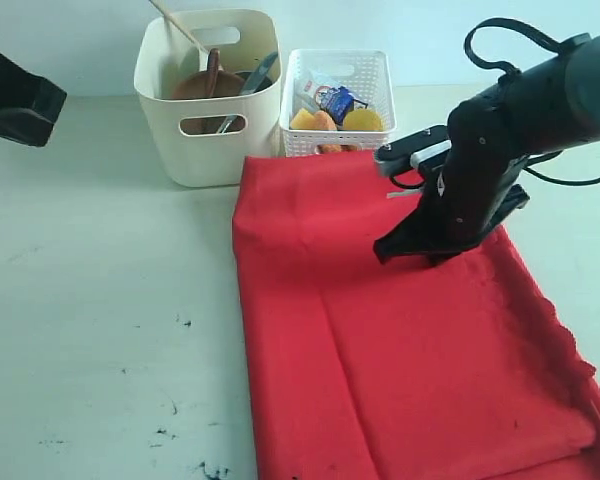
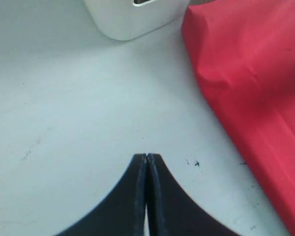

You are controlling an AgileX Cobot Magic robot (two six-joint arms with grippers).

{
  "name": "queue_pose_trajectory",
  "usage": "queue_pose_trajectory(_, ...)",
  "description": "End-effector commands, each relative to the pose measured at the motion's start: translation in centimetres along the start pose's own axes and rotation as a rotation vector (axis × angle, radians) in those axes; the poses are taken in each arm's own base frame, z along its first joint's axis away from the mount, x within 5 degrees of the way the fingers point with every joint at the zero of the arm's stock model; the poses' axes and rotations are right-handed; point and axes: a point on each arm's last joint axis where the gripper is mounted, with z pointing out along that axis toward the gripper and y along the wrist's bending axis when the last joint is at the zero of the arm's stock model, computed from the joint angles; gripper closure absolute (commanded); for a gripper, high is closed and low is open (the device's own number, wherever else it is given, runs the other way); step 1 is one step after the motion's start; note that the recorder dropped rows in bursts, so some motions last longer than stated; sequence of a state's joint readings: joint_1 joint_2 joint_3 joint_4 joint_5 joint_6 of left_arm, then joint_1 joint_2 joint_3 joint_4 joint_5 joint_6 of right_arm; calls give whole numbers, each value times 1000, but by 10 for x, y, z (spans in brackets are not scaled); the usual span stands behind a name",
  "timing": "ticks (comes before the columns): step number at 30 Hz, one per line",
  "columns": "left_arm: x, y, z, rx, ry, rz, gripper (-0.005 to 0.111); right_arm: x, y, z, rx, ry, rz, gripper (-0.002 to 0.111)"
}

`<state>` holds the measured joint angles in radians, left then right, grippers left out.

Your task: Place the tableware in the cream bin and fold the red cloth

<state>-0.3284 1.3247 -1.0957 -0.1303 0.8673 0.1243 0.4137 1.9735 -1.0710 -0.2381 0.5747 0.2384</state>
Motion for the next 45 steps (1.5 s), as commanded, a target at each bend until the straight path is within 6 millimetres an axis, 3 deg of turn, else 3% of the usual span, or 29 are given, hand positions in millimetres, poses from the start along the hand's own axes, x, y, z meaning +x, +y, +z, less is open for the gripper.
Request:
queue_pose_trajectory(1,0,2,-3,-8,-28,-13,107,19,-11,9,104,148,1,108)
queue_pose_trajectory(14,0,2,-5,-6,-34,-14,107,65,-30,17,336,331,-19,108)
queue_pose_trajectory(23,1,0,-16,-4,-65,-16,107,67,-52,19,357,348,25,108)
queue_pose_trajectory(36,1,-3,-26,23,-110,-41,107,56,-78,32,169,155,234,108)
queue_pose_trajectory(45,0,-5,-26,49,-121,-52,107,54,-88,34,112,108,283,108)
